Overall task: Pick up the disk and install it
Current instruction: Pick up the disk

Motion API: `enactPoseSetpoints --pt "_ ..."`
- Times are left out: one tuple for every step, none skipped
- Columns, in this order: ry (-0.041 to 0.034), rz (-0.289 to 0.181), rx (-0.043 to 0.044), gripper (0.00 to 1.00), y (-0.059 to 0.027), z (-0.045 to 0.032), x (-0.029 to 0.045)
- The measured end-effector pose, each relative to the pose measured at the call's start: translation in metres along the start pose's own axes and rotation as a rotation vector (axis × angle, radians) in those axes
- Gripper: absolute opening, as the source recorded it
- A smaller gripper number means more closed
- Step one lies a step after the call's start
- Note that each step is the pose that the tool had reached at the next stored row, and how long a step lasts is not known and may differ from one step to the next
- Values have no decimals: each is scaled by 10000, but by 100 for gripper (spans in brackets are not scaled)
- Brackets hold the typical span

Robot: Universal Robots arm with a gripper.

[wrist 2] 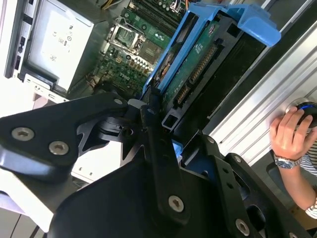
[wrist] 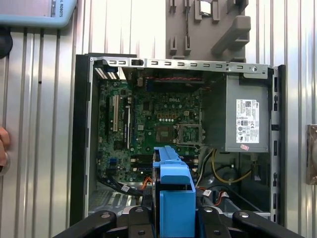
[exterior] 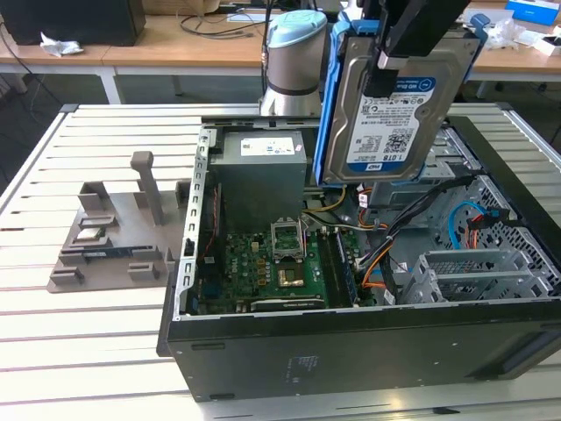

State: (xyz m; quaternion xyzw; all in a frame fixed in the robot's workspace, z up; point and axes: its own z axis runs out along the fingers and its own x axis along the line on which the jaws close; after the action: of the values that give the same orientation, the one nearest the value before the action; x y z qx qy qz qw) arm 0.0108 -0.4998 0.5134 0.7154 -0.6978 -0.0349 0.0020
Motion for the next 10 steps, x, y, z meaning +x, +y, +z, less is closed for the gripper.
enactPoseSetpoints --pt "1 0 -1 36 0 1 5" --pt "0 0 0 36 0 2 11" --pt "0 0 0 36 0 3 16" --pt "1 0 0 36 0 4 22" --pt "0 0 0 36 0 5 26" --pt "1 0 0 36 1 7 35" --pt "1 0 0 36 1 8 40" --pt "1 -1 0 36 0 9 44" --pt "0 0 0 36 1 11 52" --pt "1 0 0 36 1 12 58"
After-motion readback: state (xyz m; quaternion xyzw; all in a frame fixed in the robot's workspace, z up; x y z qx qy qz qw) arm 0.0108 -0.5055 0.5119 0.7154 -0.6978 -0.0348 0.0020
